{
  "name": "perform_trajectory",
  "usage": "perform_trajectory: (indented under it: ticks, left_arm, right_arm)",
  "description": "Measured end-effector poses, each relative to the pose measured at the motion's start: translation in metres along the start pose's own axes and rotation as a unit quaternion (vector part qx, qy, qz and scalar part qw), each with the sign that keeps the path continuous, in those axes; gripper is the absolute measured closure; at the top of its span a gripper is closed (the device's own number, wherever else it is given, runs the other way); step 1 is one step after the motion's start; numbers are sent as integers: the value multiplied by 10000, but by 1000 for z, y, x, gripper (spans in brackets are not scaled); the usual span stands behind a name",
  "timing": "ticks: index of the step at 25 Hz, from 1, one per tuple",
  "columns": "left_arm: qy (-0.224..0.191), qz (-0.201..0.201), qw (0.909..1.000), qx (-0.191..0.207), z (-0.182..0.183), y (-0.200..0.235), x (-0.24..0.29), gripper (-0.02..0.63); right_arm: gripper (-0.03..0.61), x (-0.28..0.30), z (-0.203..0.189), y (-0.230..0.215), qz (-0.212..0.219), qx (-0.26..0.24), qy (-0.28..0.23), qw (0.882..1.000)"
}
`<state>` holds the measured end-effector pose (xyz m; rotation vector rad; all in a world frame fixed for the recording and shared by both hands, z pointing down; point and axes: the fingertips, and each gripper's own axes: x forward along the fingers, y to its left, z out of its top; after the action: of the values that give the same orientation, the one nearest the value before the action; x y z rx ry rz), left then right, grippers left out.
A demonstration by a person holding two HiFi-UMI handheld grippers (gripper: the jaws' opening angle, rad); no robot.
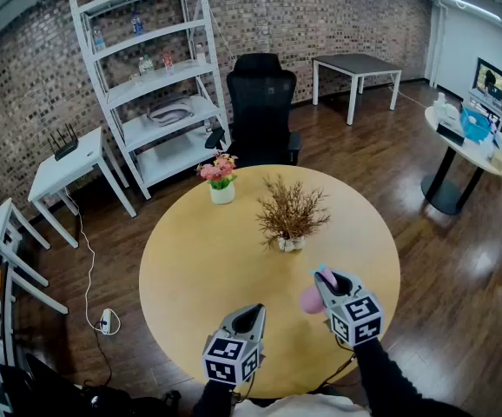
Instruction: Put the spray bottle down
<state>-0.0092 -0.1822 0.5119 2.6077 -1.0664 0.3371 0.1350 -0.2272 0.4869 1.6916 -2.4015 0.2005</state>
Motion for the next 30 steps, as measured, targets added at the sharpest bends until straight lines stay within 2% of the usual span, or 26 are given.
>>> perform_trajectory:
  ticks: [15, 30]
  left_arm:
    - [89, 97, 9999, -93, -11, 14, -8, 624]
    - [43, 229, 9995, -198, -12, 27, -16, 624]
  right_arm:
    - [526, 101, -17, 33, 470, -506, 288, 9972]
    - [526, 135, -40, 47, 527, -588, 613, 9950]
